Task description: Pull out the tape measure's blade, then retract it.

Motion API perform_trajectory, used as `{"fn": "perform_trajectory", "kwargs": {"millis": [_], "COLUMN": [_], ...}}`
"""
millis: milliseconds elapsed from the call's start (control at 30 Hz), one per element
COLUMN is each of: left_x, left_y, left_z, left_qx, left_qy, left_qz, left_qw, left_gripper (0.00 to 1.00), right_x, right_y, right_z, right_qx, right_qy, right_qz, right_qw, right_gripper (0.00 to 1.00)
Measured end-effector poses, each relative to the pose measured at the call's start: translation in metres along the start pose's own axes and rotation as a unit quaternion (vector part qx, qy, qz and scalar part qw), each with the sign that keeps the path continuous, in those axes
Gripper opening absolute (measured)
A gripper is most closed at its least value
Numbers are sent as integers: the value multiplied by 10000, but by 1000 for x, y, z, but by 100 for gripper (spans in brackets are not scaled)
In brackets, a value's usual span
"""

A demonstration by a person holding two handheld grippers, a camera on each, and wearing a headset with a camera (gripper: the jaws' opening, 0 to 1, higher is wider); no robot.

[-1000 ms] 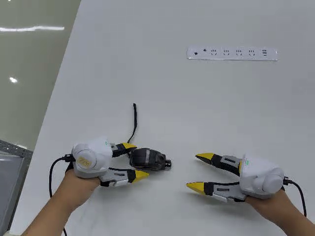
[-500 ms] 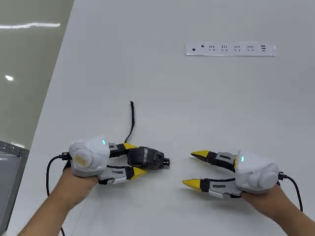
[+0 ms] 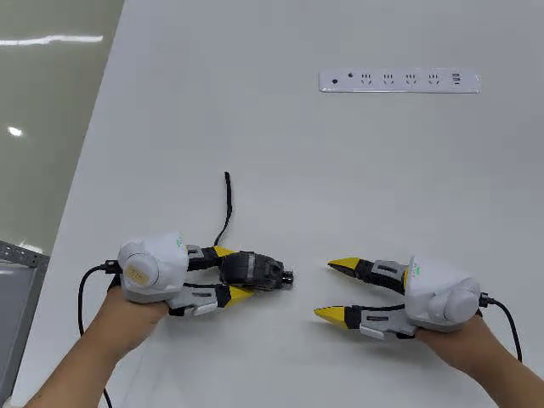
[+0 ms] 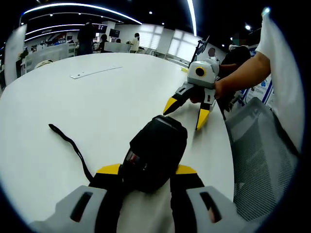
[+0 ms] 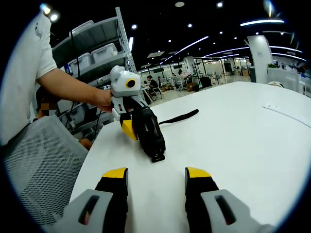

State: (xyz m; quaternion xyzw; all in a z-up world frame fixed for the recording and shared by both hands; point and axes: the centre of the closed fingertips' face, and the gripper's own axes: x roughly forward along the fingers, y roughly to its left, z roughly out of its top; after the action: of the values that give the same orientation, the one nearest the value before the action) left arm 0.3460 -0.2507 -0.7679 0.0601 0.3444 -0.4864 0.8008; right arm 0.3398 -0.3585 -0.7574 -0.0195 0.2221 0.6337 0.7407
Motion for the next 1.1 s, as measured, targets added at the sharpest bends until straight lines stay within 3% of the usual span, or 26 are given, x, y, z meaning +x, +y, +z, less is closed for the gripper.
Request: {"fn": "perform_trajectory", "kwargs": {"millis": [800,1100], "left_x": [1,1], "left_y": [2,2], "left_z": [0,0], "left_qx": [124,125], "left_qy": [13,20], "left_qz": [-42,-45], "left_qw": [9999,9999], "left_gripper": [33,33], "right_x": [5,20], "right_y": [-1,0], "right_z": [-2,-1], "right_qx": [3,-101], "right_qy": [21,8], "right_qz": [40,148], "right_qw": [10000,9998], "right_gripper": [46,44]}}
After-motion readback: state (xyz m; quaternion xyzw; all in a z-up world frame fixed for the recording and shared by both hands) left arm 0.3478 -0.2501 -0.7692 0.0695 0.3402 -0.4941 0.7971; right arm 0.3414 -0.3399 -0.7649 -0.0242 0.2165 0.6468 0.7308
